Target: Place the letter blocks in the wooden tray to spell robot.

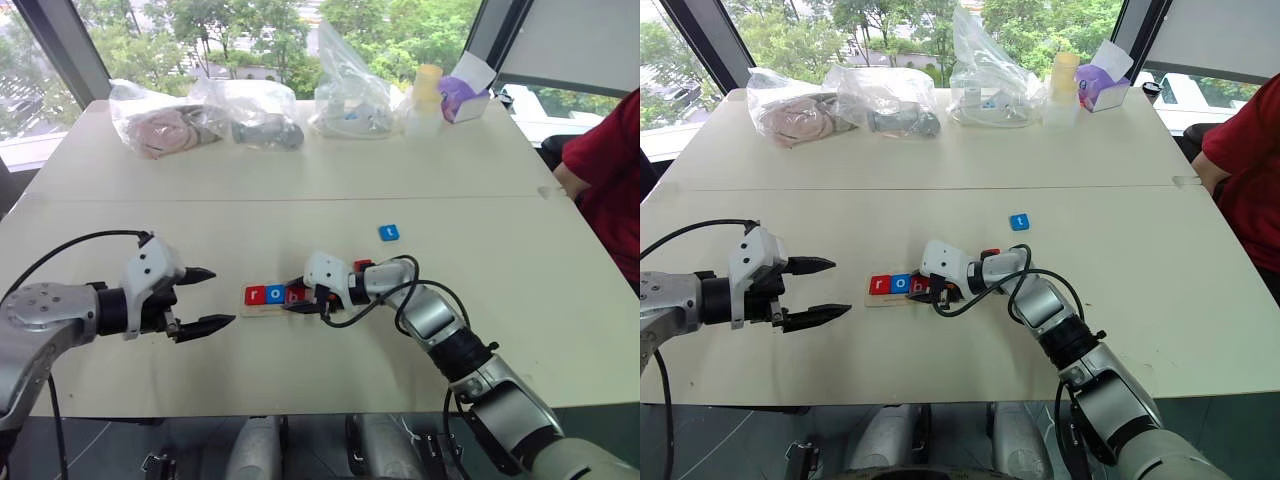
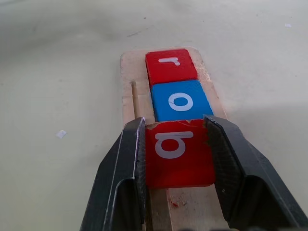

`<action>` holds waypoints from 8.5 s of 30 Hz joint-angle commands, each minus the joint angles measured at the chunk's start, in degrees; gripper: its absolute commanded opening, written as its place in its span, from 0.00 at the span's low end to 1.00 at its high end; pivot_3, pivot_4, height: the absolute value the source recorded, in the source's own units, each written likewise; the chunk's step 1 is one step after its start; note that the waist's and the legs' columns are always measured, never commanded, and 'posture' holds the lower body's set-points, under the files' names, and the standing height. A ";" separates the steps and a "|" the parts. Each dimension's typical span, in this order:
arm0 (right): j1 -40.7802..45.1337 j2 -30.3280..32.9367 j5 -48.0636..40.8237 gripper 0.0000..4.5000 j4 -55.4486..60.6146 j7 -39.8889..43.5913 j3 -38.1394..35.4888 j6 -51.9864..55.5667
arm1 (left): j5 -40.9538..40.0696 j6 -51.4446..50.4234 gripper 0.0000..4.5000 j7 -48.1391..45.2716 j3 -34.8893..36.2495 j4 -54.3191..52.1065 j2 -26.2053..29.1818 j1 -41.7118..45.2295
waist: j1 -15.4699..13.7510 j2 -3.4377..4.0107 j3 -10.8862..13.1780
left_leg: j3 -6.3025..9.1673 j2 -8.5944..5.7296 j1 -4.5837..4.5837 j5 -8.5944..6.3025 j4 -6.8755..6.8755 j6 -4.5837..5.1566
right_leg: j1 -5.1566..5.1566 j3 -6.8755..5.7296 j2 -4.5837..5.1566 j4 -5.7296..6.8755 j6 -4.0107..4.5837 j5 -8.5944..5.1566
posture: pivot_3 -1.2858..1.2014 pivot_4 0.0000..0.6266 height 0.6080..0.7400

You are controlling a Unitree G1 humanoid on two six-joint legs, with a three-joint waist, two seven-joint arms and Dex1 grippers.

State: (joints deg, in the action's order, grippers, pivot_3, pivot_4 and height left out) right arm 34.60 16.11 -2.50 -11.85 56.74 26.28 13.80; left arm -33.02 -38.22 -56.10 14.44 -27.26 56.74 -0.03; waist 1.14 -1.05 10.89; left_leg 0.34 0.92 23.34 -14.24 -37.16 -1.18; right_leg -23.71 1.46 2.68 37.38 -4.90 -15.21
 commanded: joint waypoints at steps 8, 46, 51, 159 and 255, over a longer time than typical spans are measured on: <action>2.33 -1.07 -0.25 0.27 -1.06 -0.02 -1.63 -0.94 | 0.89 1.95 1.00 0.49 -0.16 -0.32 -0.42 0.81 | 0.01 0.00 0.00 | 0.00 0.00 0.00 0.00 0.00 0.00 | 0.00 0.00 0.00 0.00 0.00 0.00 | 0.52 0.24 1.00; -15.52 -7.57 -2.78 0.99 40.22 -41.51 -23.99 52.26 | 3.98 5.82 1.00 0.55 -20.40 7.38 -14.53 26.38 | 0.25 0.01 -0.03 | -0.02 -0.07 -0.01 0.02 0.01 -0.02 | -0.04 0.04 -0.32 0.14 0.01 0.02 | 0.52 0.24 1.00; -15.63 -10.58 -2.32 0.99 38.25 -45.67 -22.45 52.69 | 6.03 7.36 1.00 -1.38 -22.03 10.27 -15.10 28.34 | -0.02 0.01 -0.04 | -0.02 -0.08 0.04 0.04 0.00 -0.04 | -0.09 0.05 -0.23 0.13 0.02 0.03 | 0.52 0.24 1.00; 4.25 9.78 -0.20 0.27 7.66 6.88 -1.19 12.16 | -2.07 -2.61 1.00 -3.76 0.97 -4.44 3.47 1.00 | -0.04 0.05 0.05 | -0.02 -0.01 0.01 0.02 0.00 -0.03 | 0.01 0.01 -0.01 -0.04 0.12 -0.07 | 0.52 0.24 1.00; -4.38 -8.18 3.50 0.70 3.69 -52.64 -26.76 22.27 | 14.20 15.98 1.00 1.00 -22.01 19.53 -21.30 29.29 | -0.02 -0.03 -0.01 | -0.04 -0.12 0.03 0.05 -0.01 -0.07 | -0.02 0.04 -0.16 0.12 -0.11 0.09 | 0.52 0.24 1.00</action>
State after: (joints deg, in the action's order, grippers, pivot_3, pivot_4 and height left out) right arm 29.88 7.57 -0.22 -7.12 5.80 0.75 36.65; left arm -19.11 -23.20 -55.10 -8.62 -6.59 35.35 28.96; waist 1.12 -1.07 10.88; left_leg 0.30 0.80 23.37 -14.18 -37.18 -1.25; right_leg -23.70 1.50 2.53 37.50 -5.01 -15.12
